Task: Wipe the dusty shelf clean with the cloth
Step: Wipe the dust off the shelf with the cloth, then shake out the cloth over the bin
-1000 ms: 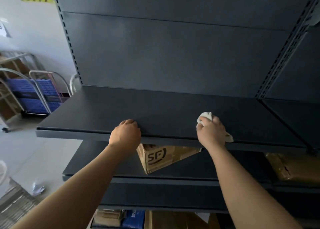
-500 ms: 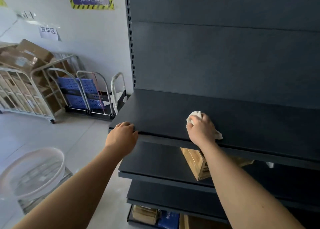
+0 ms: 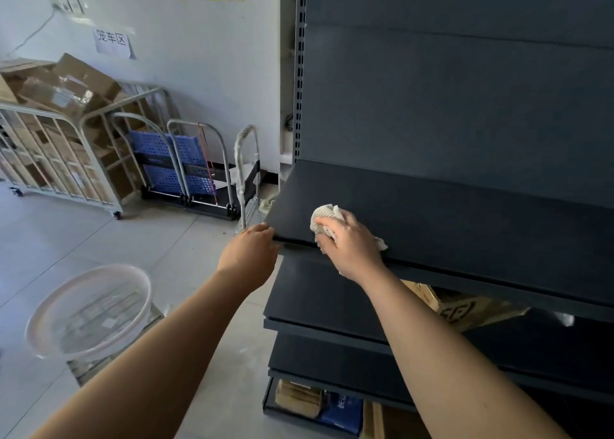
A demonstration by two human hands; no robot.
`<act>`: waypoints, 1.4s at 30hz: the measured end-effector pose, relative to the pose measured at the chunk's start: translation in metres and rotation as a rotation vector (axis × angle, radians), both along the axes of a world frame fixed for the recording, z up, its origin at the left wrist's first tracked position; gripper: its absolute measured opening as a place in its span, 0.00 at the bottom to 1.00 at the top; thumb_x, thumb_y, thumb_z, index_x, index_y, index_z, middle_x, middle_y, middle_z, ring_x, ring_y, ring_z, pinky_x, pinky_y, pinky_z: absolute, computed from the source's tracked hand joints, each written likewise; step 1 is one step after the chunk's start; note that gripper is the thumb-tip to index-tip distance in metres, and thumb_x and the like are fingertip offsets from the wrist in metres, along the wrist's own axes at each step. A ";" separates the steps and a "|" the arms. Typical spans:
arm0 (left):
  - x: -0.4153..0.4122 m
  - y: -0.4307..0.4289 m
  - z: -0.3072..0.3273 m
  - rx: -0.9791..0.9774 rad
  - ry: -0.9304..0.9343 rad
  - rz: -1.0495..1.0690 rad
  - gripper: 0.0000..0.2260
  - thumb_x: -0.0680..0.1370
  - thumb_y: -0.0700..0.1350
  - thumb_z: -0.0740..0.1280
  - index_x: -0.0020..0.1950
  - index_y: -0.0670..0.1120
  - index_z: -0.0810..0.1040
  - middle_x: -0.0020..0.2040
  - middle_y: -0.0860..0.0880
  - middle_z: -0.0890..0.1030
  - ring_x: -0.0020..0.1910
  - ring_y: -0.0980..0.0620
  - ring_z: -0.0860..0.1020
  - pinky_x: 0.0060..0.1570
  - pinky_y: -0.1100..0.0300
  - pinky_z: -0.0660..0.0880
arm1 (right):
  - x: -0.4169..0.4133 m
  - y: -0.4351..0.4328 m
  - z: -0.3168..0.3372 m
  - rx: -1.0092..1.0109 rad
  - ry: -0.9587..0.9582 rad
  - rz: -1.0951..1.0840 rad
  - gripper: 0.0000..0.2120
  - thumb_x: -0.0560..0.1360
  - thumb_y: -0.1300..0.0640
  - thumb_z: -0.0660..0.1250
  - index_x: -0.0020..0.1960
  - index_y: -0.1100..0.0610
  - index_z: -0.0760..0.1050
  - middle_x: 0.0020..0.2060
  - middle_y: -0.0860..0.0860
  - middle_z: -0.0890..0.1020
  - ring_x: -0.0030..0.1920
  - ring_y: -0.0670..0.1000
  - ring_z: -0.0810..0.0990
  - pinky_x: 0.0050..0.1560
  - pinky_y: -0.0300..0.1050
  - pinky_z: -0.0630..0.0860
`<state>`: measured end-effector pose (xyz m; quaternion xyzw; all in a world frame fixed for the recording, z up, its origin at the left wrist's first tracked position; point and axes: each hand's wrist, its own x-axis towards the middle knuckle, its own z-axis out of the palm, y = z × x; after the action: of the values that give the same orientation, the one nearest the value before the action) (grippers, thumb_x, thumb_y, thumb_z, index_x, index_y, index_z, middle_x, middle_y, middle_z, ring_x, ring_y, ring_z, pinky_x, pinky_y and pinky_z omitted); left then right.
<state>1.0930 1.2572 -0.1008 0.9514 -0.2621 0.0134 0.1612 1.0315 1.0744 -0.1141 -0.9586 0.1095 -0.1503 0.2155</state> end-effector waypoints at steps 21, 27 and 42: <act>-0.061 0.009 0.008 -0.445 0.226 0.013 0.20 0.76 0.51 0.67 0.67 0.48 0.73 0.52 0.50 0.82 0.48 0.53 0.81 0.50 0.59 0.77 | -0.054 0.033 0.015 0.370 0.021 0.275 0.40 0.63 0.53 0.78 0.68 0.51 0.61 0.62 0.48 0.69 0.59 0.46 0.71 0.53 0.35 0.68; -0.068 0.049 0.016 -0.582 0.130 0.271 0.09 0.75 0.41 0.69 0.55 0.46 0.78 0.44 0.48 0.83 0.41 0.51 0.80 0.44 0.58 0.79 | -0.027 0.040 0.021 0.418 0.192 0.432 0.31 0.59 0.52 0.80 0.59 0.49 0.72 0.51 0.47 0.81 0.50 0.48 0.80 0.49 0.44 0.78; -0.060 0.210 -0.019 -0.661 0.062 0.786 0.07 0.74 0.42 0.71 0.50 0.43 0.79 0.41 0.42 0.84 0.38 0.48 0.81 0.35 0.65 0.74 | 0.075 0.206 0.014 0.430 0.258 0.775 0.21 0.59 0.50 0.79 0.49 0.53 0.79 0.37 0.48 0.82 0.35 0.47 0.78 0.34 0.40 0.73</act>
<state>1.0330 1.4671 -0.1195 0.8762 0.1384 0.1269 0.4438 1.1064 1.2801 -0.1002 -0.8732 -0.2025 0.0879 0.4346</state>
